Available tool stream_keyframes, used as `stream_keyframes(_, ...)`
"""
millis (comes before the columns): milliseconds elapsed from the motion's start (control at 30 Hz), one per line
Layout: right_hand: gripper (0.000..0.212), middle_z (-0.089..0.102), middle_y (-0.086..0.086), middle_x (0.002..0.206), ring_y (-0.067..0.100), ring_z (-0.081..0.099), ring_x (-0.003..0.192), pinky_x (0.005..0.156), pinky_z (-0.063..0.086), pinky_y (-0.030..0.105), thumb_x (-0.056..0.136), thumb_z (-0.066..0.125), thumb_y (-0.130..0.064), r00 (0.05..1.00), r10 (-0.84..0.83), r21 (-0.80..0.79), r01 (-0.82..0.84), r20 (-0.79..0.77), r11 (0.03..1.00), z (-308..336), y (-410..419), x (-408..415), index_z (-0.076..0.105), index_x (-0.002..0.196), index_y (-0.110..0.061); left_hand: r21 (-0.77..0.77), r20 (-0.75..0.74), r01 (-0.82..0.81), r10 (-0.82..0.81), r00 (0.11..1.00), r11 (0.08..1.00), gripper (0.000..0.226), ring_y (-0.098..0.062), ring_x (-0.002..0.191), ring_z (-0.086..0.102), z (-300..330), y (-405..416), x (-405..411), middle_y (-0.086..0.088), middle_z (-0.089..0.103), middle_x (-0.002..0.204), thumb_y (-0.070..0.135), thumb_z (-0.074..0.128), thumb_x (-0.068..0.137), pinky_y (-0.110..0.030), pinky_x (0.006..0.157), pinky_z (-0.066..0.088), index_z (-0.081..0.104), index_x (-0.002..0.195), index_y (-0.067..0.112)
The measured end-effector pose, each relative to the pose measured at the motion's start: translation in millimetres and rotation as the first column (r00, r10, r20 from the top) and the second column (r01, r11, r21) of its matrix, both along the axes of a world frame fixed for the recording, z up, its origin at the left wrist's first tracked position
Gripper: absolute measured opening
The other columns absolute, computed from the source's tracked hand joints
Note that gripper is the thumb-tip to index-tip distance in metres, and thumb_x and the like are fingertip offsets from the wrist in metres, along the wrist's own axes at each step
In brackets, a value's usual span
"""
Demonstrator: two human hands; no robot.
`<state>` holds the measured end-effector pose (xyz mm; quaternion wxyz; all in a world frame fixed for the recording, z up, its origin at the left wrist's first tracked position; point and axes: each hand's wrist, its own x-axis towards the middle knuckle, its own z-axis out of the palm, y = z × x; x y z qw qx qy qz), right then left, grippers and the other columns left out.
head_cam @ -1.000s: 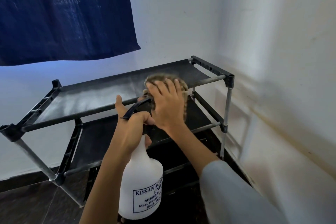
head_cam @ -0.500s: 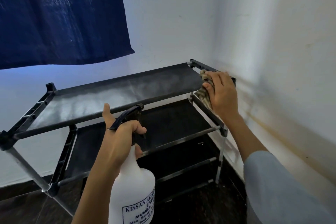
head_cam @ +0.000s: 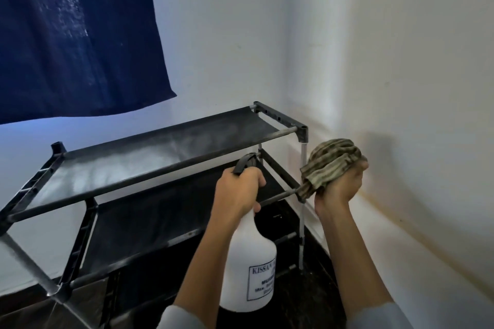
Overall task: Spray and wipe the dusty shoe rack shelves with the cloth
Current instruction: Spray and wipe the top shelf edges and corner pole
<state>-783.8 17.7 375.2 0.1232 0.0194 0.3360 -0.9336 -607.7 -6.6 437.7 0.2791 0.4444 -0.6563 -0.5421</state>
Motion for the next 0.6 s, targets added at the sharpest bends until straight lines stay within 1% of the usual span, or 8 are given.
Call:
stream_keyframes(100,0.039,0.061,-0.002,0.090,0.020,0.061,0.088,0.089,0.050,0.038,0.102,0.027,-0.045,0.999,-0.030,0.050,0.031,-0.018,0.998,1,15,-5,0.055,0.089,-0.021,-0.012,0.021,-0.002,0.002,1.000,1.000,0.008,-0.015,0.046,0.055,0,8,-21,-0.005,0.055,0.067,0.017,0.055,0.078,-0.038,0.068,0.050,0.058,0.074,0.010)
stream_keyframes(167,0.039,0.061,-0.001,0.090,0.022,0.061,0.090,0.090,0.050,0.040,0.102,0.027,-0.046,0.999,-0.029,0.047,0.031,-0.037,0.998,2,22,-11,0.055,0.088,-0.021,0.011,-0.001,-0.004,0.004,1.000,1.000,0.009,-0.016,0.049,0.056,-1,11,-30,-0.004,0.057,0.069,0.017,0.056,0.078,-0.038,0.068,0.050,0.060,0.079,0.009)
stream_keyframes(233,0.039,0.060,-0.001,0.088,0.022,0.059,0.089,0.090,0.049,0.040,0.102,0.027,-0.045,0.997,-0.033,0.046,0.036,-0.067,0.998,3,26,-16,0.054,0.087,-0.020,0.020,-0.014,0.021,-0.020,1.000,1.000,0.013,-0.015,0.048,0.057,-2,14,-35,-0.005,0.058,0.071,0.017,0.056,0.077,-0.035,0.063,0.048,0.061,0.085,0.008)
stream_keyframes(333,0.039,0.058,0.000,0.088,0.021,0.057,0.088,0.088,0.048,0.039,0.101,0.028,-0.046,0.994,-0.045,0.076,0.053,-0.101,0.996,5,30,-20,0.053,0.088,-0.020,-0.020,-0.019,0.039,-0.039,0.999,0.999,0.006,-0.016,0.048,0.056,-1,18,-39,-0.006,0.055,0.069,0.013,0.055,0.080,-0.031,0.058,0.046,0.058,0.080,0.008)
stream_keyframes(400,0.039,0.057,-0.002,0.086,0.020,0.056,0.086,0.085,0.048,0.037,0.102,0.027,-0.045,0.992,-0.044,0.100,0.056,-0.119,0.993,5,29,-18,0.052,0.087,-0.020,-0.044,-0.028,0.018,-0.020,0.999,0.999,0.007,-0.017,0.048,0.054,-2,18,-40,-0.006,0.053,0.065,0.012,0.054,0.081,-0.033,0.061,0.046,0.056,0.075,0.009)
stream_keyframes(467,0.037,0.058,-0.002,0.085,0.018,0.058,0.084,0.084,0.050,0.037,0.102,0.028,-0.044,0.992,-0.019,0.126,0.035,-0.128,0.991,5,26,-14,0.053,0.091,-0.019,-0.041,-0.048,-0.018,0.016,0.999,0.999,0.007,-0.016,0.047,0.053,-3,17,-38,-0.005,0.053,0.064,0.012,0.055,0.080,-0.036,0.065,0.047,0.056,0.074,0.009)
stream_keyframes(533,0.036,0.060,0.000,0.088,0.019,0.061,0.084,0.086,0.052,0.039,0.102,0.029,-0.045,0.989,0.031,0.195,-0.002,-0.145,0.981,7,19,-9,0.053,0.097,-0.017,-0.028,-0.071,-0.045,0.043,0.997,0.999,0.006,-0.015,0.046,0.054,-4,13,-31,-0.005,0.055,0.070,0.013,0.056,0.081,-0.037,0.067,0.047,0.057,0.077,0.009)
stream_keyframes(600,0.038,0.062,0.005,0.097,0.023,0.063,0.093,0.090,0.052,0.042,0.101,0.029,-0.047,0.983,0.093,0.293,-0.043,-0.156,0.955,9,9,-6,0.052,0.105,-0.016,-0.005,-0.096,-0.064,0.063,0.993,0.998,0.007,-0.012,0.042,0.054,-5,8,-21,-0.008,0.058,0.080,0.014,0.058,0.082,-0.035,0.063,0.046,0.059,0.085,0.009)
